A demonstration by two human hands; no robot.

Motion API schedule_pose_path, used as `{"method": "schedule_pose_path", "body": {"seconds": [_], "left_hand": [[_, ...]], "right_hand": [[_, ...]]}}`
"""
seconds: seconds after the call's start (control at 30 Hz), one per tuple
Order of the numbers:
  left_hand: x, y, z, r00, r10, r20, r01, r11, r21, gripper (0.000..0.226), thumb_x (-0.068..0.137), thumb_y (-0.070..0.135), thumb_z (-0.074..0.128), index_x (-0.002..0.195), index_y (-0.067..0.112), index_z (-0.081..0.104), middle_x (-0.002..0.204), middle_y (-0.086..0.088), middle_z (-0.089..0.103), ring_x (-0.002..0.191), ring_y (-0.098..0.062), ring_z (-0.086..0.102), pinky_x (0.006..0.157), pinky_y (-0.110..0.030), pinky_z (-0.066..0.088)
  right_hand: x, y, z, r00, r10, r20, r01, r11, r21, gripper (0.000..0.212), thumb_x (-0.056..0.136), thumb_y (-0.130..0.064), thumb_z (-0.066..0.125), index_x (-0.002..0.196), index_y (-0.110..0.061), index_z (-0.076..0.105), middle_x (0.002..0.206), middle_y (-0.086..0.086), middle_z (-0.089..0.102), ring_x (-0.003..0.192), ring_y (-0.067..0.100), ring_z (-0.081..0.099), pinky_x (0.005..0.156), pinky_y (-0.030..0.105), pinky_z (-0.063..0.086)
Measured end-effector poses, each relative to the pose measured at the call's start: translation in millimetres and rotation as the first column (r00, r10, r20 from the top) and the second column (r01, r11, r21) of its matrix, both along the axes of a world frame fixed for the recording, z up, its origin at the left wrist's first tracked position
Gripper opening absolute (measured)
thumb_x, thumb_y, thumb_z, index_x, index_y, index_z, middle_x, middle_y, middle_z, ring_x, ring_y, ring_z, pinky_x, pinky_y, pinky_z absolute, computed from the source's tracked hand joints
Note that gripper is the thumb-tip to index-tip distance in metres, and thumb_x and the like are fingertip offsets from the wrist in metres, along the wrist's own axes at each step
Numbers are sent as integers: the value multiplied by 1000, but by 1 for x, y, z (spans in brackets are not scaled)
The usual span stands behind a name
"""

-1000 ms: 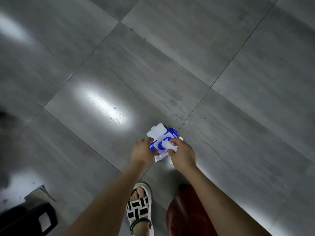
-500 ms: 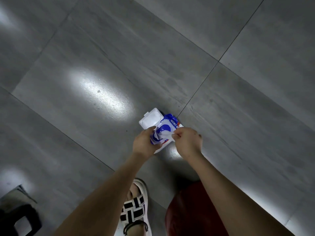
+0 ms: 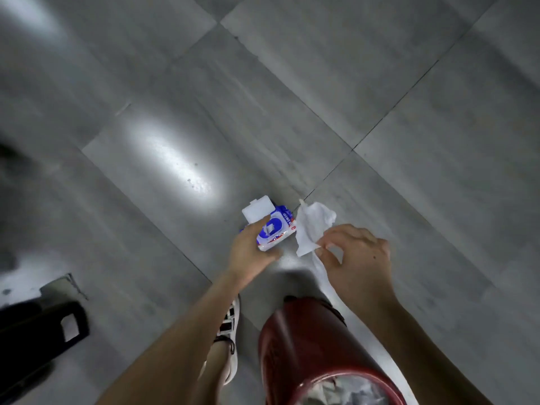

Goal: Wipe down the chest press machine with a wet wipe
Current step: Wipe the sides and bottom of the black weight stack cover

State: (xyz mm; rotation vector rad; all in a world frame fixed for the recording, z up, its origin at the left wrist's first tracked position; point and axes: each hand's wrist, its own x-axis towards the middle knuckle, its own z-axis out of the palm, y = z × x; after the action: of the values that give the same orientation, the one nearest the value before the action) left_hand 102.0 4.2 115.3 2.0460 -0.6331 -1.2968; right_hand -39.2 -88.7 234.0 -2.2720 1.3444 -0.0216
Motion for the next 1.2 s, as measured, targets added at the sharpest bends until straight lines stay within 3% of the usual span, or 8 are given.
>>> {"method": "schedule_pose_path", "body": {"seconds": [0.17,0.27,0.37,0.63,0.73,0.93,1.1,1.2], "left_hand": [[-25,39,146,993,-23,113,56,951,-303,54,67,35,76,118,23,63,124,6,61,117,-8,54,100,-28,40],[-42,78,238,992,110,70,-87,958,-273,27,68,40,73,95,39,69,98,26,66,97,6,57,86,-15,41],[-61,122,318,950,290,115,-266,946,-187,1,70,45,67,70,44,66,79,19,65,78,3,58,73,-21,45],[-65,265,443,838,464,288,-484,875,-1,26,88,29,62,64,26,52,68,2,59,65,-11,52,63,-25,39],[-62,313,467,687,726,24,-727,687,-4,21,92,19,57,72,16,54,68,-1,54,59,-12,49,59,-25,42],[-64,394,499,89,859,-504,-986,149,80,21,98,5,34,96,5,55,69,-13,67,52,-21,66,52,-32,57],[-71,453,512,-66,773,-631,-996,-9,93,34,95,12,31,103,-4,60,87,-24,70,72,-31,69,85,-46,50],[-60,488,516,-103,741,-664,-995,-77,68,37,95,23,39,98,-1,66,85,-22,70,71,-30,69,77,-41,55]], "right_hand": [[-4,21,93,977,-17,211,-69,916,396,3,82,-17,68,82,-18,70,87,-6,71,84,16,66,79,34,49],[-5,39,162,931,-177,318,-69,771,633,14,86,-4,65,81,-16,67,82,-3,70,75,6,65,70,18,48],[-6,64,226,907,-154,392,-132,781,611,13,86,-2,63,79,-12,67,76,0,69,68,6,62,66,18,46],[39,163,337,877,214,430,-418,781,463,6,84,-13,69,79,-16,69,72,-4,66,74,17,63,74,31,49],[50,213,360,800,398,449,-566,749,345,17,83,-16,69,72,-27,62,76,-9,64,78,15,62,75,30,48],[51,314,366,545,691,475,-831,522,193,5,84,-14,66,84,-19,67,116,-16,60,101,2,54,76,14,34],[55,396,377,493,721,487,-870,408,276,26,87,-17,64,113,-19,63,120,-12,60,102,1,52,85,11,37],[72,437,386,470,743,477,-882,384,272,31,90,-16,61,120,-16,63,126,-10,58,109,4,53,97,19,41]]}}
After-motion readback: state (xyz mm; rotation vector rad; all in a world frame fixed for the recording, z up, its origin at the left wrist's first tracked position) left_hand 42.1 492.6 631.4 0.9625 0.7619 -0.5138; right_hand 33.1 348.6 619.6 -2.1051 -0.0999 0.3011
